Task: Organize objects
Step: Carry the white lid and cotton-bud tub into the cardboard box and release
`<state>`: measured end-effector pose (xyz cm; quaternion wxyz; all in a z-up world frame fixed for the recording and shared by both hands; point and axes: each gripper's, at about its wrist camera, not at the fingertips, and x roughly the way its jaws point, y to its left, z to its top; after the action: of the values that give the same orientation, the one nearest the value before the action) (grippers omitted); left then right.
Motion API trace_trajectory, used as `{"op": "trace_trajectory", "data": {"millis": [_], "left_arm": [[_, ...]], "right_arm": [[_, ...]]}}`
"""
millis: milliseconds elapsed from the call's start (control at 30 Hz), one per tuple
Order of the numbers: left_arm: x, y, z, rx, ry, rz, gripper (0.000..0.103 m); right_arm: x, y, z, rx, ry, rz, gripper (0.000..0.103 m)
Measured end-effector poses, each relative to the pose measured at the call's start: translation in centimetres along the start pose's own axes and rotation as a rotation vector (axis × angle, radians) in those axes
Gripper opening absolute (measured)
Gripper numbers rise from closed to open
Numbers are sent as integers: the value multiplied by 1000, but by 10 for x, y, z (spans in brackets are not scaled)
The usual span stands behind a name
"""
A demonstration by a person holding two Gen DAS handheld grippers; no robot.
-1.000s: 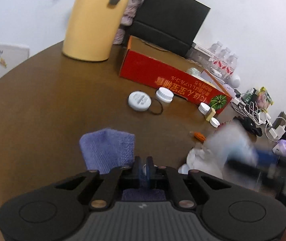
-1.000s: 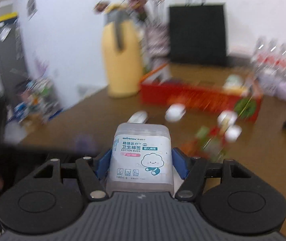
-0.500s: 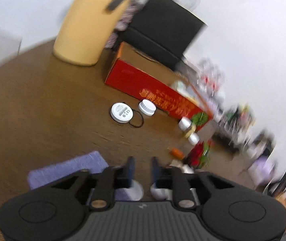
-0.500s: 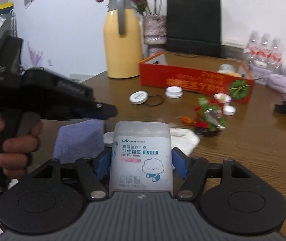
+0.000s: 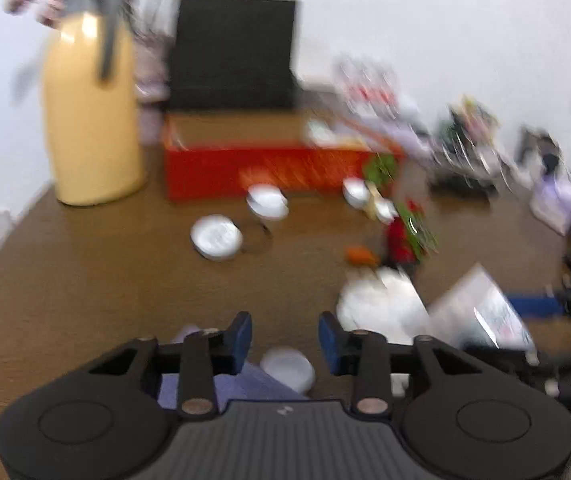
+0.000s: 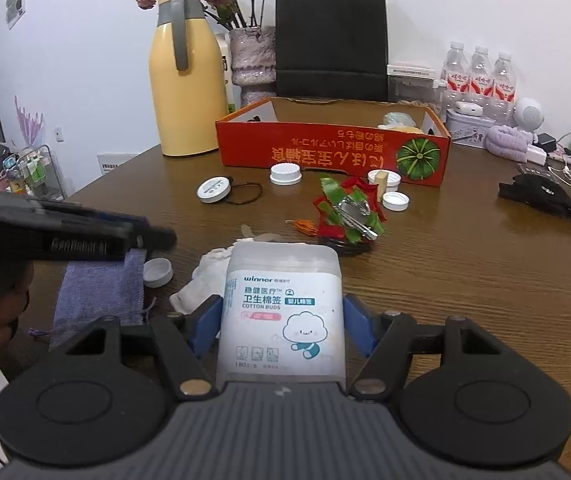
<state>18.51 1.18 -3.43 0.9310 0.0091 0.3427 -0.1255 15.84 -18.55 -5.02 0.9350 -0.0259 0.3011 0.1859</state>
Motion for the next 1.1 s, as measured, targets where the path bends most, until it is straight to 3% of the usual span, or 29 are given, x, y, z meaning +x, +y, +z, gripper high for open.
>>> {"op": "trace_trajectory", "data": {"millis": [67,200,367,500,600,667,767,833,900,1000,1100], "left_arm": [[10,2,-5,-9,57,21,34],[9,8,-9,-43,38,31,27],[10,7,-8,-30,22,38,26],[-3,6,3,-98,-119,19,26],[-17,17,12,-245,-267,-26,26],[-25,29,17,-353,-316,-96,26],[-32,43,26,-434,-307,-199,27],[-37,53,28,-539,-283,-294,27],[-48,58,28,-578,-306,-335,27],[-45,59,24,-536,-294,-228,27],[-9,71,9,-561,-133,-158,27]], "right_arm": [[-1,-3,-1,10,-2,-6,67],[5,-8,-6,28,16,-15,67],[6,-8,-5,26,12,-20,67],[6,-9,-4,36,6,-29,67],[1,-12,-3,46,-21,-40,67],[-5,-14,-2,57,-49,-47,67],[-15,-22,3,84,-94,-58,67],[-20,-28,7,119,-116,-43,67],[-25,-31,11,137,-139,-6,67],[-24,-21,15,97,-143,33,67],[-12,-5,15,60,-112,93,67]]}}
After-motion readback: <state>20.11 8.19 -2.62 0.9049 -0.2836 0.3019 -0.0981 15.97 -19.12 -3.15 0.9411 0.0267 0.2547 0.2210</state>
